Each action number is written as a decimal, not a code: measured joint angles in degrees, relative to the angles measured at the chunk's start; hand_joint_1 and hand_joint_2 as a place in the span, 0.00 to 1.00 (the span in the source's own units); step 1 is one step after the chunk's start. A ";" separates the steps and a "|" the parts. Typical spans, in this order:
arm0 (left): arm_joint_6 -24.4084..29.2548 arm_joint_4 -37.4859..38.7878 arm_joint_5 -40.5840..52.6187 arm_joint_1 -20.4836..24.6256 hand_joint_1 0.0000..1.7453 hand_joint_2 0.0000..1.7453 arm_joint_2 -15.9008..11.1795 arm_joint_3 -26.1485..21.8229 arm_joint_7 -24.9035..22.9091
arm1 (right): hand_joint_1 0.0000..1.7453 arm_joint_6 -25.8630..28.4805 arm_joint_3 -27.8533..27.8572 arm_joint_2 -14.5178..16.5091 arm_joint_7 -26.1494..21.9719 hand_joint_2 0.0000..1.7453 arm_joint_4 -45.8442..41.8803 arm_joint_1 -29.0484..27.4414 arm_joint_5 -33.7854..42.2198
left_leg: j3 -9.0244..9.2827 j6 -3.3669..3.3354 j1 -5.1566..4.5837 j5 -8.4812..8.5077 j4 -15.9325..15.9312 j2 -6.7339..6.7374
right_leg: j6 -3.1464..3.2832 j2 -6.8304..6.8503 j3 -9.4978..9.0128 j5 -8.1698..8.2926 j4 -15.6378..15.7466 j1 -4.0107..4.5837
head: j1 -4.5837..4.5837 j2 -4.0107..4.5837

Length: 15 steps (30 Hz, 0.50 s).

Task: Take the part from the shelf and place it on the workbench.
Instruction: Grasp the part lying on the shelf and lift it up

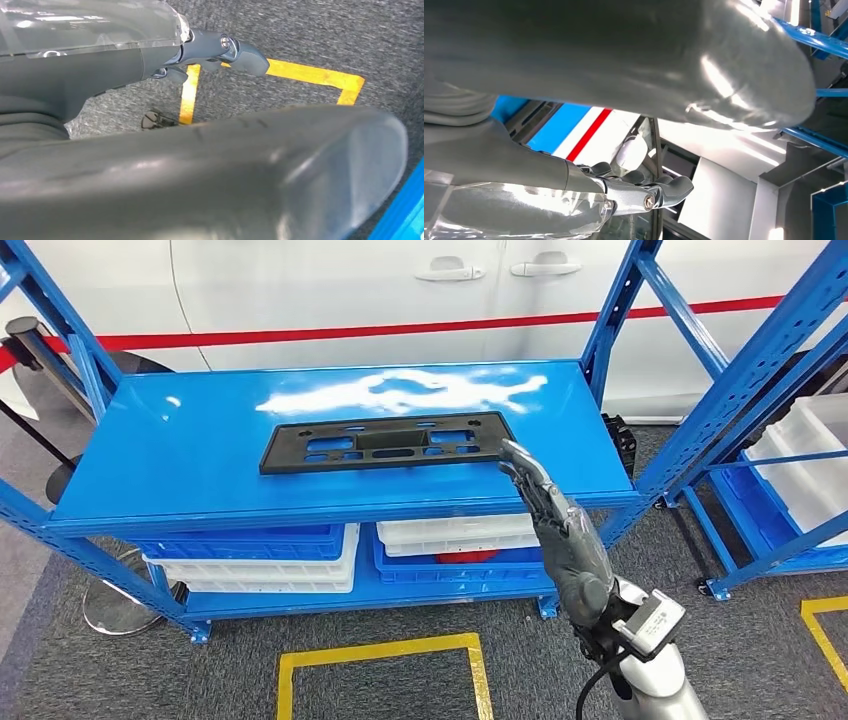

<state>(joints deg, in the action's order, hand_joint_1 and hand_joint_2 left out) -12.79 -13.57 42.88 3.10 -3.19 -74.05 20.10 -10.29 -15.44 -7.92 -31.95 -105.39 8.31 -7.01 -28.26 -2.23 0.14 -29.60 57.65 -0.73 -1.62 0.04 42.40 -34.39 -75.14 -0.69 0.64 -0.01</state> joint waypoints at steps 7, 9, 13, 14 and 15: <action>-0.18 0.04 0.30 0.13 0.00 0.00 0.13 0.10 0.25 | 0.00 0.33 -0.09 -0.20 0.15 0.00 -0.15 -0.40 0.51 | 5.81 1.29 -0.20 -4.50 -1.29 -0.40 | 2.99 -0.43 -1.13 13.78 15.31 1.69 | 0.30 0.01; -0.19 0.03 0.31 0.30 0.00 0.00 0.06 0.12 0.36 | 0.00 0.35 -0.08 -0.21 0.12 0.00 -0.40 -0.57 0.53 | 5.56 1.81 -0.24 -2.89 0.84 -0.17 | 3.57 -0.50 -2.95 12.93 16.57 1.43 | 0.31 0.00; -0.14 0.03 0.15 0.27 0.00 0.00 0.04 0.12 0.56 | 0.00 0.33 -0.10 -0.23 0.16 0.00 -0.42 -0.76 0.54 | -3.06 2.29 -0.03 -4.22 13.38 0.08 | 4.17 -0.44 -7.69 9.94 17.88 1.15 | 0.44 0.00; -0.12 0.03 0.13 0.14 0.00 0.00 0.04 0.12 0.61 | 0.00 0.36 -0.12 -0.23 0.20 0.00 -0.41 -0.78 0.53 | -5.00 2.59 0.04 -7.00 14.46 0.11 | 4.15 -0.51 -8.94 8.99 17.88 1.11 | 0.44 0.00; -0.10 0.03 0.10 0.03 0.00 0.00 0.04 0.11 0.68 | 0.00 0.46 -0.12 -0.23 0.33 0.00 -0.40 -0.78 0.51 | -6.50 2.89 0.13 -9.64 14.30 0.15 | 4.10 -0.58 -10.34 7.99 17.87 1.07 | 0.45 0.00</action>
<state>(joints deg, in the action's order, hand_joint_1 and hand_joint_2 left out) -12.88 -13.55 42.99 3.13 -3.15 -73.94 20.78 -9.84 -15.56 -8.15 -31.62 -105.80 7.53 -6.50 -34.76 0.67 0.27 -39.24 71.95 -0.58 2.48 -0.54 32.06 -26.40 -57.28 0.39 1.09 0.00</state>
